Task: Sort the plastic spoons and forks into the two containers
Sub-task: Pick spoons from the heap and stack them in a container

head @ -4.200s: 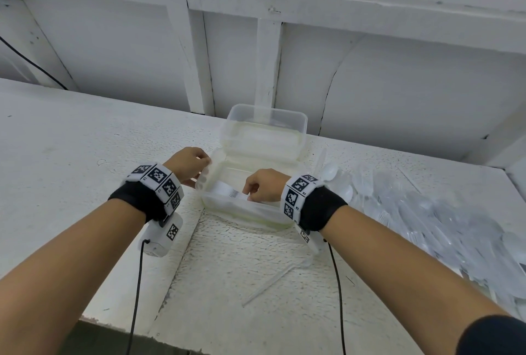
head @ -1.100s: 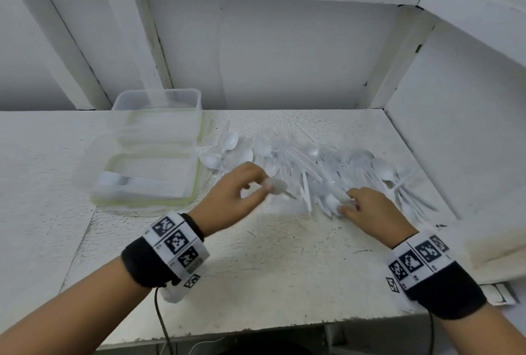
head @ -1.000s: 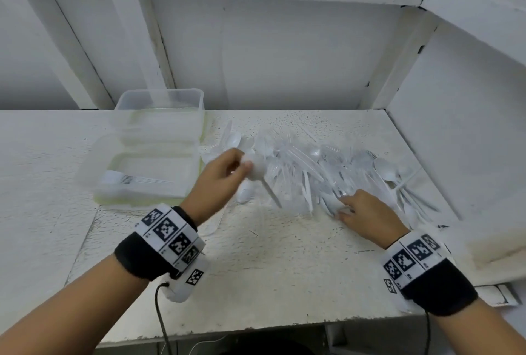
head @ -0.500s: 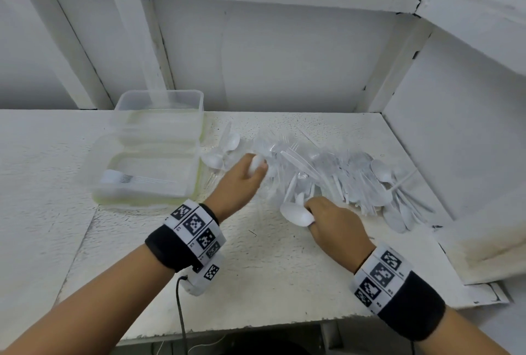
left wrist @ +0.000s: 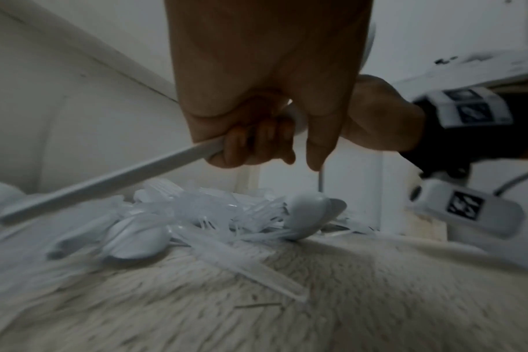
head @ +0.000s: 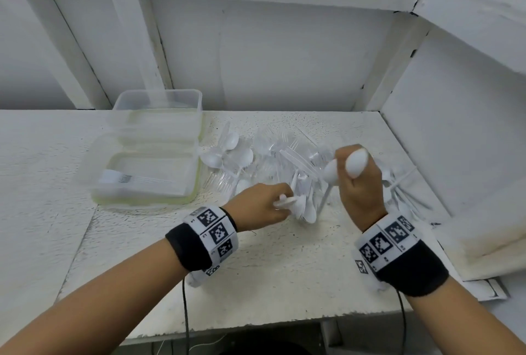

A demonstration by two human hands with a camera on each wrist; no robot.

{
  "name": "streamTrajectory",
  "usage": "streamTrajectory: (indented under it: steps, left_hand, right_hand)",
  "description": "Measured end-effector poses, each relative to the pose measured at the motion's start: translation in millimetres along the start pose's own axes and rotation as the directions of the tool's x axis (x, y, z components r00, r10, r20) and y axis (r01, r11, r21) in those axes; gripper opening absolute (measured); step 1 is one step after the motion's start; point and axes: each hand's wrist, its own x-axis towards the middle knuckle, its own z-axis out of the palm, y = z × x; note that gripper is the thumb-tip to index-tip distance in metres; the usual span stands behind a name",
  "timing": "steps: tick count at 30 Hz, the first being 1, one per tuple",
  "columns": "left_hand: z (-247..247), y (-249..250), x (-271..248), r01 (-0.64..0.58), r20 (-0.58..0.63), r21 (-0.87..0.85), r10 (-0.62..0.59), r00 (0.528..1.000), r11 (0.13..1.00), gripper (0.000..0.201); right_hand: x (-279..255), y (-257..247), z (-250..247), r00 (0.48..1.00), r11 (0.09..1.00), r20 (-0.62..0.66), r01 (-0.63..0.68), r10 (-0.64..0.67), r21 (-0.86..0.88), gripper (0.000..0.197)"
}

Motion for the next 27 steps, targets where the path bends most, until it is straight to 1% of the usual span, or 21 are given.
streamTrajectory:
  steps: [2,3,5,6,7,10,12,14,16,17,18,19,20,21,22,24,25,26,27]
  left_hand:
    - [5.4,6.8,5.5,-0.113,0.050,0.166,0.106,0.993,0.980,0.032]
    - [7.9,9.6,8.3,-0.153,0.076,0.275,0.137,0.988,0.949,0.035]
    - [11.8,13.8,13.6,-0.202,0.123,0.470,0.163,0.979,0.859,0.037]
    - [12.8,14.9,15.8,-0.213,0.138,0.526,0.165,0.977,0.823,0.036]
    - [13.8,13.7,18.2,-0.228,0.150,0.556,0.173,0.973,0.799,0.034]
    - [10.9,9.0,17.1,-0.323,0.188,0.587,0.263,0.946,0.743,0.022]
    - [10.6,2.4,18.3,-0.367,0.190,0.664,0.327,0.926,0.652,0.023]
    - [10.9,-3.1,20.2,-0.401,0.221,0.704,0.356,0.908,0.586,0.020]
    - [6.5,-3.8,19.5,-0.434,0.235,0.689,0.388,0.891,0.580,0.023]
    - [4.8,-2.7,19.0,-0.447,0.247,0.681,0.393,0.886,0.579,0.023]
    - [4.6,-0.9,19.5,-0.461,0.285,0.656,0.368,0.885,0.598,0.020]
    - [6.7,0.5,20.9,-0.450,0.310,0.639,0.327,0.893,0.624,0.020]
    - [10.2,0.5,22.7,-0.428,0.330,0.646,0.274,0.903,0.632,0.025]
    - [13.8,0.8,24.4,-0.411,0.351,0.649,0.227,0.908,0.640,0.029]
    - [16.4,1.5,26.0,-0.402,0.365,0.661,0.197,0.910,0.633,0.032]
    - [20.9,2.6,26.8,-0.409,0.381,0.681,0.182,0.906,0.607,0.030]
    - [21.3,3.6,26.7,-0.416,0.394,0.698,0.172,0.903,0.583,0.028]
    - [21.8,2.7,27.0,-0.419,0.405,0.708,0.160,0.900,0.568,0.026]
    - [22.2,1.8,26.8,-0.425,0.397,0.706,0.179,0.900,0.567,0.023]
  right_hand:
    - [7.9,-6.6,-1.4,0.978,0.966,-0.028,-0.202,0.209,0.160,0.027]
    - [10.9,-8.8,-2.4,0.961,0.944,-0.017,-0.269,0.277,0.191,0.024]
    - [14.2,-14.4,-5.1,0.938,0.918,0.048,-0.345,0.342,0.193,0.026]
    - [14.2,-14.9,-6.2,0.929,0.907,0.080,-0.370,0.361,0.202,0.025]
    - [13.7,-14.2,-6.9,0.921,0.898,0.105,-0.388,0.374,0.206,0.024]
    - [11.7,-12.8,-8.1,0.896,0.865,0.131,-0.443,0.424,0.234,0.024]
    - [11.3,-15.8,-9.6,0.878,0.814,0.128,-0.476,0.461,0.333,0.026]
    - [10.3,-19.6,-11.1,0.871,0.783,0.133,-0.484,0.472,0.391,0.028]
    - [9.3,-20.0,-10.7,0.867,0.763,0.161,-0.492,0.471,0.418,0.025]
    - [8.8,-19.3,-10.4,0.866,0.757,0.178,-0.496,0.468,0.426,0.024]
    - [8.4,-17.1,-9.5,0.864,0.755,0.191,-0.501,0.466,0.423,0.023]
    - [8.0,-14.6,-9.1,0.861,0.756,0.206,-0.508,0.465,0.413,0.023]
    - [7.3,-11.7,-8.4,0.858,0.760,0.221,-0.514,0.464,0.398,0.024]
    - [6.4,-9.2,-8.4,0.857,0.771,0.235,-0.516,0.459,0.374,0.028]
    - [5.3,-6.4,-8.7,0.861,0.793,0.243,-0.507,0.447,0.337,0.037]
    - [3.0,-1.8,-9.9,0.868,0.845,0.262,-0.481,0.421,0.235,0.062]
    - [2.7,-0.4,-10.7,0.867,0.863,0.274,-0.472,0.416,0.182,0.070]
    - [2.8,0.8,-11.3,0.860,0.876,0.295,-0.466,0.416,0.125,0.073]
    - [2.7,2.7,-12.1,0.848,0.882,0.323,-0.465,0.421,0.072,0.067]
